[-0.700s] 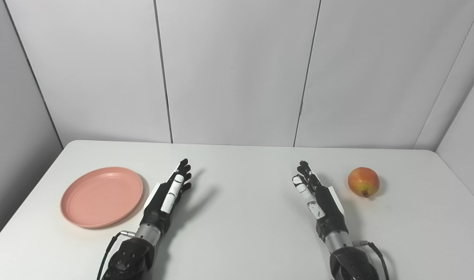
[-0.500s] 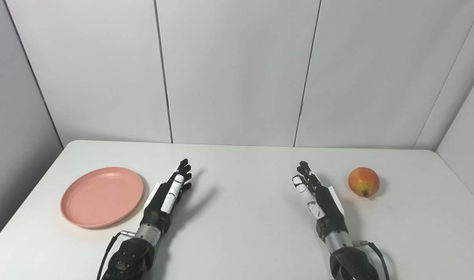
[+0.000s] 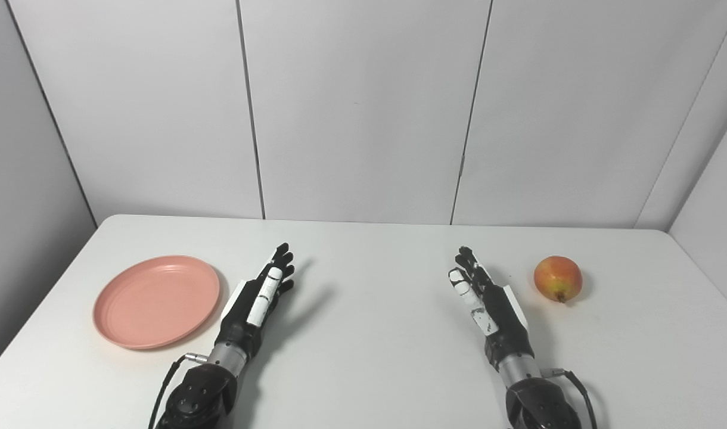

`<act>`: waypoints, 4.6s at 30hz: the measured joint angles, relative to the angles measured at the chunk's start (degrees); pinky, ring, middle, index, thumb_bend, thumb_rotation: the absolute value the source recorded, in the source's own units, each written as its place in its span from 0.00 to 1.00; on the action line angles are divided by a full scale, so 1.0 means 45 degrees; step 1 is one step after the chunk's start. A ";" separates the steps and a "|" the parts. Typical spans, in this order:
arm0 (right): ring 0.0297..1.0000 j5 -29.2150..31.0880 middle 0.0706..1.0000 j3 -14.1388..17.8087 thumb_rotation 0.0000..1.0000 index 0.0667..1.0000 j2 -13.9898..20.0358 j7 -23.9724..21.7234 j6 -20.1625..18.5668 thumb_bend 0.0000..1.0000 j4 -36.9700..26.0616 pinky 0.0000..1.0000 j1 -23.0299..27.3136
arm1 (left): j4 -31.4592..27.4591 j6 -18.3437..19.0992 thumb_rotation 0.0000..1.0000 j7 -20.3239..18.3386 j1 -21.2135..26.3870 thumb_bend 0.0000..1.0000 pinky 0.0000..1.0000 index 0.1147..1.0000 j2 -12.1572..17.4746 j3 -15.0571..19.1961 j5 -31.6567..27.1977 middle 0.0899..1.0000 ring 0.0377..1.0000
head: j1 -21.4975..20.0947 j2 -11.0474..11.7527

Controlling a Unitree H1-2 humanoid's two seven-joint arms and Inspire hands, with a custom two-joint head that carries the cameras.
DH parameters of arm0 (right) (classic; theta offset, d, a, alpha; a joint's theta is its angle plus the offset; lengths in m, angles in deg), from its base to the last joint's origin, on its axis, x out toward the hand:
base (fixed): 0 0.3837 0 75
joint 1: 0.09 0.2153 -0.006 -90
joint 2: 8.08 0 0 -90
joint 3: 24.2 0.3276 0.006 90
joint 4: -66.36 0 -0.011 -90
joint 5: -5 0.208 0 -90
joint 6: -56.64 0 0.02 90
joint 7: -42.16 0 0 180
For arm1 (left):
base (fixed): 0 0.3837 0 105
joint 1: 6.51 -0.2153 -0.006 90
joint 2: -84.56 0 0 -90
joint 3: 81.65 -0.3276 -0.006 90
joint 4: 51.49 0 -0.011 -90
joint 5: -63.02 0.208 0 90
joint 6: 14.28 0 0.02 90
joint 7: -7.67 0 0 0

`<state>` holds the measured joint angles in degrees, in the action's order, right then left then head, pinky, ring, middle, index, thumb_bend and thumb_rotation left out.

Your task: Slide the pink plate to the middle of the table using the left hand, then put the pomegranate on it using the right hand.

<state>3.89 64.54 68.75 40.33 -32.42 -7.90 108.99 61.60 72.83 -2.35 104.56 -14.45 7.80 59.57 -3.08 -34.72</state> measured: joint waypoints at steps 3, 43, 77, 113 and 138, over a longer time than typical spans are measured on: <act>0.92 0.0000 0.94 -0.0001 0.81 0.94 0.0000 0.0000 -0.0014 0.58 0.0000 0.93 0.0000 | 0.0012 -0.0022 1.00 0.0000 0.0000 0.54 0.93 0.98 0.0006 -0.0015 0.0000 0.98 0.97 | 0.0000 0.0000; 0.95 0.0735 0.98 0.0315 0.77 0.98 0.0812 -0.0712 -0.0398 0.58 0.0027 0.96 -0.0175 | 0.0199 -0.0289 1.00 0.1166 0.0009 0.53 0.89 0.94 -0.0539 -0.0471 0.0661 0.96 0.94 | 0.3769 0.1015; 0.97 0.0996 0.99 0.0525 0.81 1.00 0.0932 -0.1127 0.0124 0.52 0.0395 1.00 -0.0233 | 0.1038 -0.1131 1.00 0.1827 0.0473 0.55 0.92 0.98 -0.1172 -0.0326 0.0762 0.97 0.96 | 0.4727 0.1992; 0.95 0.1027 0.98 0.0648 0.78 0.99 0.1033 -0.1146 0.0945 0.51 0.1207 0.99 0.0078 | -0.1785 -0.0079 1.00 0.2592 0.0787 0.59 0.95 0.96 -0.0808 0.2200 -0.1129 0.98 0.97 | 0.5234 0.2168; 0.95 0.1341 0.98 0.0833 0.77 0.99 0.1066 -0.1215 0.1047 0.49 0.1335 1.00 0.0154 | -0.1198 -0.0097 1.00 0.3310 0.0841 0.60 0.85 0.88 0.1533 0.3450 -0.0598 0.88 0.87 | 0.5391 0.2207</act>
<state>9.92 68.29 73.54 34.86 -27.70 -1.90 109.68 56.21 72.39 12.54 108.34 -7.55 23.33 56.87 21.18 -24.79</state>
